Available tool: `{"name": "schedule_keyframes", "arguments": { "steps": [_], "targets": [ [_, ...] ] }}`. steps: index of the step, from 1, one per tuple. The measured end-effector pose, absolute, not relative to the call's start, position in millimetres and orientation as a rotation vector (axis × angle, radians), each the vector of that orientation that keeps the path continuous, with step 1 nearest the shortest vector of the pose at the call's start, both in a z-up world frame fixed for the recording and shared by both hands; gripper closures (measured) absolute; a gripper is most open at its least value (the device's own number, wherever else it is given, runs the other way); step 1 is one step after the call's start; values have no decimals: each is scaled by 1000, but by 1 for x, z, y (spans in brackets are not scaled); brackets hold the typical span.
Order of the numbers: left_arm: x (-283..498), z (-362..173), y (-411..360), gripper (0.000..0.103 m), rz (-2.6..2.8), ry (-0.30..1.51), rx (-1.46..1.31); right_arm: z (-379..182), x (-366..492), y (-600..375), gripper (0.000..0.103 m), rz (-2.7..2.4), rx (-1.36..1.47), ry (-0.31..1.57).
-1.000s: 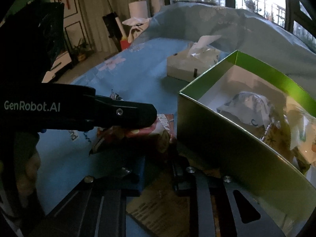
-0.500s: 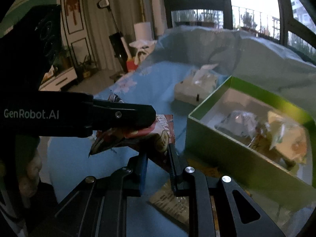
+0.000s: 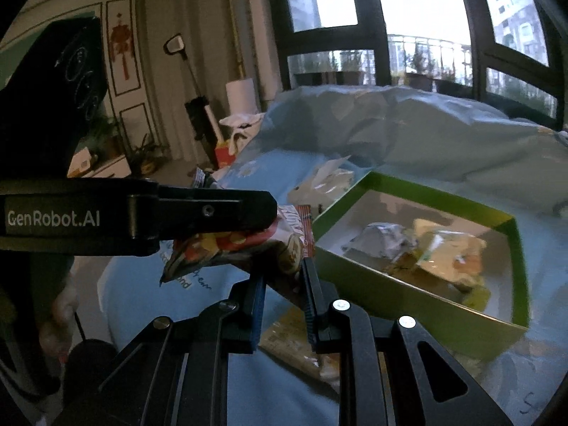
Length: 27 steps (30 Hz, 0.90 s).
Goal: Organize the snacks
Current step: 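Carry the panda-print bag over the green box and lower it inside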
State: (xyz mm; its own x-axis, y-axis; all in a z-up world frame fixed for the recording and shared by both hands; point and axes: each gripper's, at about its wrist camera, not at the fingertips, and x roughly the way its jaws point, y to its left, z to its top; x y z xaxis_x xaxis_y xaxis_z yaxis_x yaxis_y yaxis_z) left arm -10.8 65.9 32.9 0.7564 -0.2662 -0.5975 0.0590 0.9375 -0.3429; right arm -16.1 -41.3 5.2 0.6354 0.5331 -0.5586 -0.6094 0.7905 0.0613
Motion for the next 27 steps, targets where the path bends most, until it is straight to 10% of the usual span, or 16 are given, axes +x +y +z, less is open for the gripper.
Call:
{"name": "schedule_keyframes", "arguments": {
  "steps": [27],
  "targets": [
    [46, 50, -11, 48, -346, 665, -217, 30, 7, -117, 82, 485, -60, 528]
  ]
}}
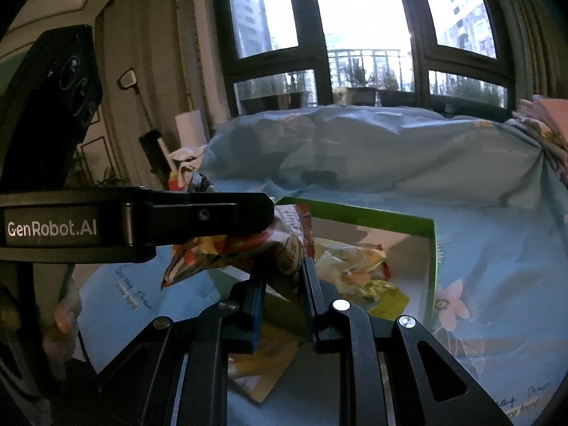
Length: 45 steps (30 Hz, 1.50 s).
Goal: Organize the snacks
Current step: 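Carry the panda-print bag over the green box and lower it inside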
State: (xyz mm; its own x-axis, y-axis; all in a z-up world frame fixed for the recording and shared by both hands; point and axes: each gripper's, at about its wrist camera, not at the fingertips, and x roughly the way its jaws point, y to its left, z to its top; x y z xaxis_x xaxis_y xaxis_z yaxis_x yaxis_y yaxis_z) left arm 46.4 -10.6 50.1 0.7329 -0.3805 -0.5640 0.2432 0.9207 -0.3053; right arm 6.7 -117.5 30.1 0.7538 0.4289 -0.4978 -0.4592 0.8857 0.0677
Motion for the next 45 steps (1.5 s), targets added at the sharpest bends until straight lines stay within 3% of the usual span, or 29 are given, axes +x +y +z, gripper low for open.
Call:
{"name": "schedule_keyframes", "arguments": {
  "steps": [27, 45],
  "targets": [
    [129, -10, 38, 48, -363, 703, -378, -14, 89, -76, 82, 402, -239, 657],
    [145, -21, 38, 48, -344, 727, -371, -21, 106, -69, 82, 374, -253, 714]
  ]
}}
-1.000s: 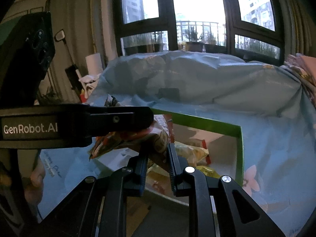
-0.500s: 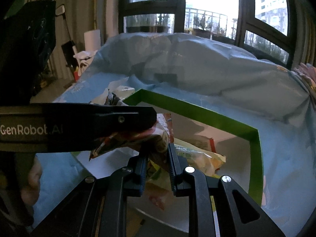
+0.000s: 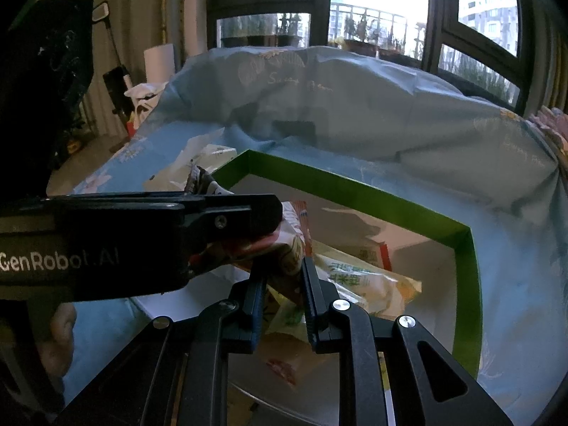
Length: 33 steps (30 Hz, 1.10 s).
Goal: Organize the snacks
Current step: 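Carry the panda-print bag over the green box and lower it inside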
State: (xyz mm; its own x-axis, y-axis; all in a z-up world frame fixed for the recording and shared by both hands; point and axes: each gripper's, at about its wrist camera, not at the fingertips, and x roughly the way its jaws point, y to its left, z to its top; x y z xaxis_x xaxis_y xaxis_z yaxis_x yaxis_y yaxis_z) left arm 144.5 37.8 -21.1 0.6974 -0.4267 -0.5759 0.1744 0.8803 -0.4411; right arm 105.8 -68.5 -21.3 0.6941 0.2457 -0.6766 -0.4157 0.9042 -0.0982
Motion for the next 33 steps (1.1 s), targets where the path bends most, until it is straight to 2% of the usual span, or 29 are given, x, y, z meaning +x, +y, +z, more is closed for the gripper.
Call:
{"name": "schedule_keyframes", "arguments": {
  "steps": [33],
  "targets": [
    [147, -27, 41, 48, -325, 746, -349, -27, 111, -66, 82, 380, -234, 749]
  ]
}}
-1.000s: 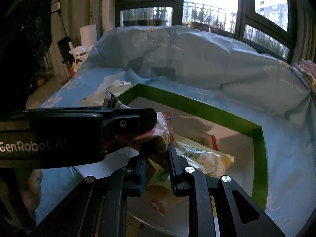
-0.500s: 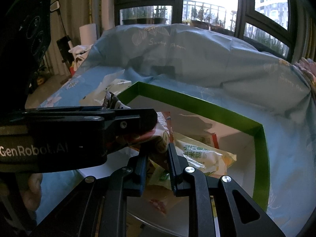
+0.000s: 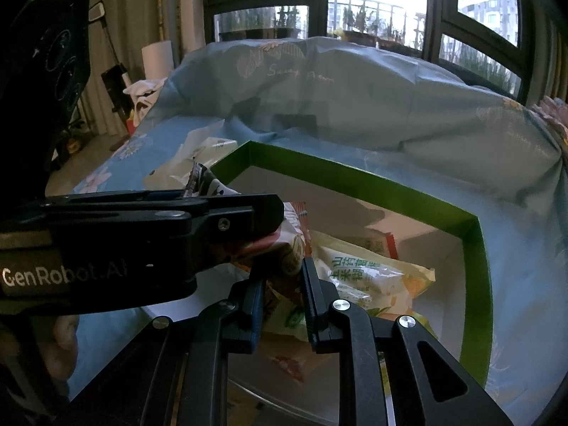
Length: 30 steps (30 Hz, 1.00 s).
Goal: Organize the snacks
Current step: 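Carry the panda-print bag over the green box and lower it inside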
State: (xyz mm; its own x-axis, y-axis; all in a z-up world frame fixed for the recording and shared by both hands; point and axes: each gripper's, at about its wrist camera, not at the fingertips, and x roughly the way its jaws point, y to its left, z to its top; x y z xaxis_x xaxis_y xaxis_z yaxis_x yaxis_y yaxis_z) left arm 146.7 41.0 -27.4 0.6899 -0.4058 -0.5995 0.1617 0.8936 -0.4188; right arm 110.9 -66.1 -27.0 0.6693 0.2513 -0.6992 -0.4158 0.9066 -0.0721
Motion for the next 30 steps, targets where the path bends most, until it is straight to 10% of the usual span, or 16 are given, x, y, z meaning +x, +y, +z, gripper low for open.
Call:
{"name": "schedule_keyframes", "arguments": {
  "steps": [15, 30],
  "targets": [
    [146, -29, 36, 45, -309, 749, -314, -28, 113, -66, 82, 384, -218, 775],
    [142, -27, 34, 20, -300, 745, -310, -26, 109, -71, 72, 341, -210, 781]
  ]
}}
